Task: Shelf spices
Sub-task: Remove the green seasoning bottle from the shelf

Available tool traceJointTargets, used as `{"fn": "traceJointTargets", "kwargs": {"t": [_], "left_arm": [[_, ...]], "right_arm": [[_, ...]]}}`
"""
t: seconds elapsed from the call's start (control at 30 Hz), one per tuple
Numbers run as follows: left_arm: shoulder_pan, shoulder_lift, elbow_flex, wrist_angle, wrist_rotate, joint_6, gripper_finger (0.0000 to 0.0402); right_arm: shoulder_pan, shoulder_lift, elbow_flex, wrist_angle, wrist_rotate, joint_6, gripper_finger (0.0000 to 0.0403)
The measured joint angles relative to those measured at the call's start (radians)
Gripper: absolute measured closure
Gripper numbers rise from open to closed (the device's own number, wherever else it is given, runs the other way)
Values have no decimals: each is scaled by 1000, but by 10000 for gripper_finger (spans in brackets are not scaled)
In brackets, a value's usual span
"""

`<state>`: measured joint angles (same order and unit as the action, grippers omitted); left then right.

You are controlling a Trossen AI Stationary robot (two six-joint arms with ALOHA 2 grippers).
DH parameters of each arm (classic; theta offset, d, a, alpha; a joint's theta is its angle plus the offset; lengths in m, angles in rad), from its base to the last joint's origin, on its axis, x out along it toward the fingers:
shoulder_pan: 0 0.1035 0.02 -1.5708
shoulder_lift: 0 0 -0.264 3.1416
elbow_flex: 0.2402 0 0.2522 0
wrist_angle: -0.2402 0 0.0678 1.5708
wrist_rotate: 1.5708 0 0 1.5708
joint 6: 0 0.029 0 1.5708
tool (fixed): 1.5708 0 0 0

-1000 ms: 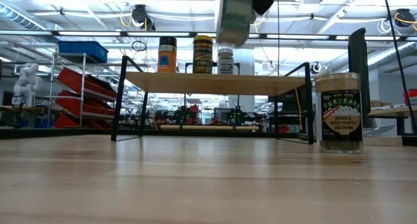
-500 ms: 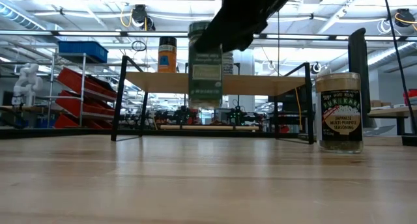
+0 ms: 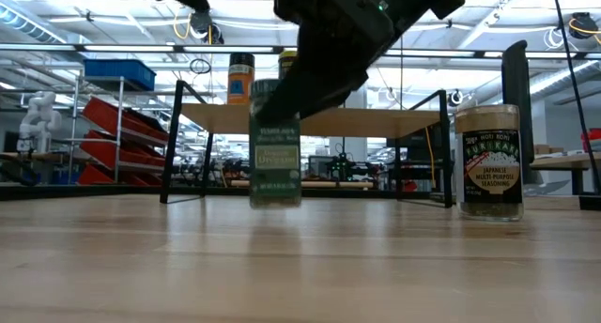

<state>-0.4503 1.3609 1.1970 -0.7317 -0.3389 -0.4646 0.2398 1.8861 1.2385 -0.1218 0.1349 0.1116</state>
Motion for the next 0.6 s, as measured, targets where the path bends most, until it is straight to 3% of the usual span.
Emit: {"fn": "traceJointTargets", "kwargs": {"t": [0.23,0.43,0.6], "left_arm": [[1,9,-43,34,-2,-29,178],[-2,58,-43,154,-23,-2,175],[-11,113,-43,212,-19,33,130]], "right_arm": [[0,12,0,-1,-3,1,196],[-4,11,0,3,-3,-8,167],[-4,6,0,5,-4,-24,137]]}}
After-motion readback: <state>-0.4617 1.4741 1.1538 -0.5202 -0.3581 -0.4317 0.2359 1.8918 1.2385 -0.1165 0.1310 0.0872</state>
